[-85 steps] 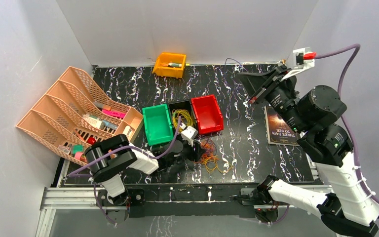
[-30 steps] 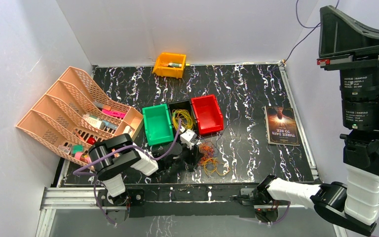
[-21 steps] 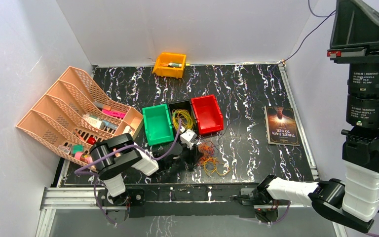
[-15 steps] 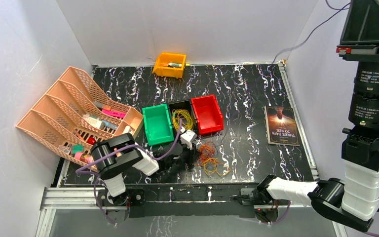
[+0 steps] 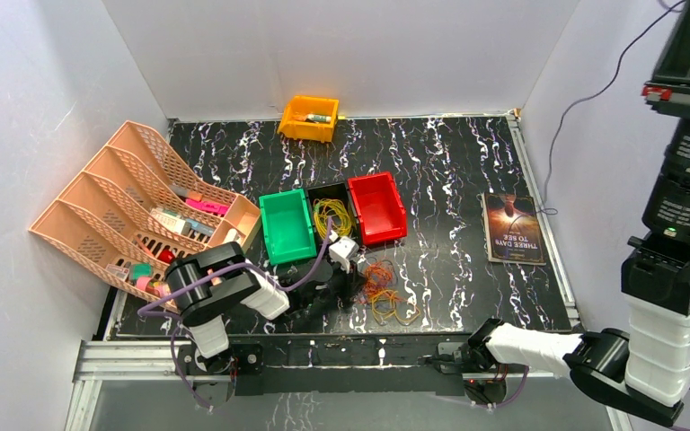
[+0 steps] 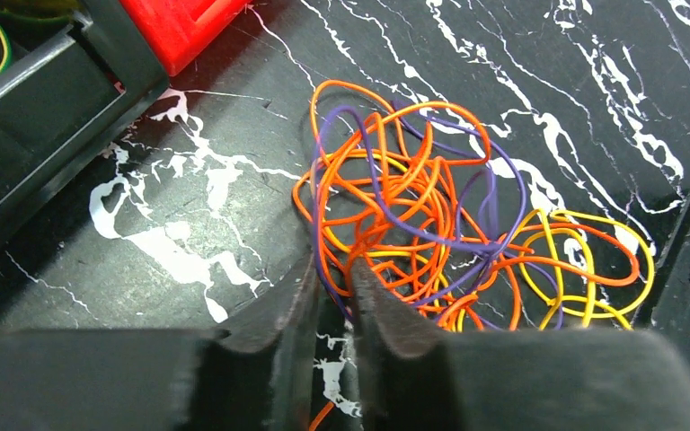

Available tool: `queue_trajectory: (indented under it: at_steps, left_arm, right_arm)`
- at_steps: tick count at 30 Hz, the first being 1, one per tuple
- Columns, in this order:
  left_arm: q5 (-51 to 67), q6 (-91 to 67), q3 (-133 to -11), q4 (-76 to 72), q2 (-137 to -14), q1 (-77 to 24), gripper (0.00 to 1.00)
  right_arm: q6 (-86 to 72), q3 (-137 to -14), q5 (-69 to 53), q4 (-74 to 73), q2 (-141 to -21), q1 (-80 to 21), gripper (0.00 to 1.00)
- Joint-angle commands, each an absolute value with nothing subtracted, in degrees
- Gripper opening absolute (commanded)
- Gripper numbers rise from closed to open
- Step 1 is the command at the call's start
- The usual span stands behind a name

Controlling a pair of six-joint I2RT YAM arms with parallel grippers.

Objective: Untangle the cables

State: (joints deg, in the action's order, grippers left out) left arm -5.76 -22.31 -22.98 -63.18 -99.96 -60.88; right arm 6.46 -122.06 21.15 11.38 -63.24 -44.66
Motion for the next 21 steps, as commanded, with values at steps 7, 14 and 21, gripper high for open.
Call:
queue_trajectory:
  at_steps: [7,14,21]
  left_arm:
    - [-8.43,-18.3,-23.41,-52.39,-83.34,-61.17,0.47]
    - [-12.8,-15.57,-25.1,-41.5,-74.3,-61.17,0.61]
    - [-20.01,-17.35,-22.62,-35.75,-66.74,-61.18,0.72]
  right_arm:
    - [6.51,-111.22,26.54,9.12,-61.29,-44.75,0.0]
    - [6.05,-107.52,27.97,7.6,-63.62,-44.79,0.0]
    - [3.45,-108.09,26.96,4.84,-69.89,-44.74,0.0]
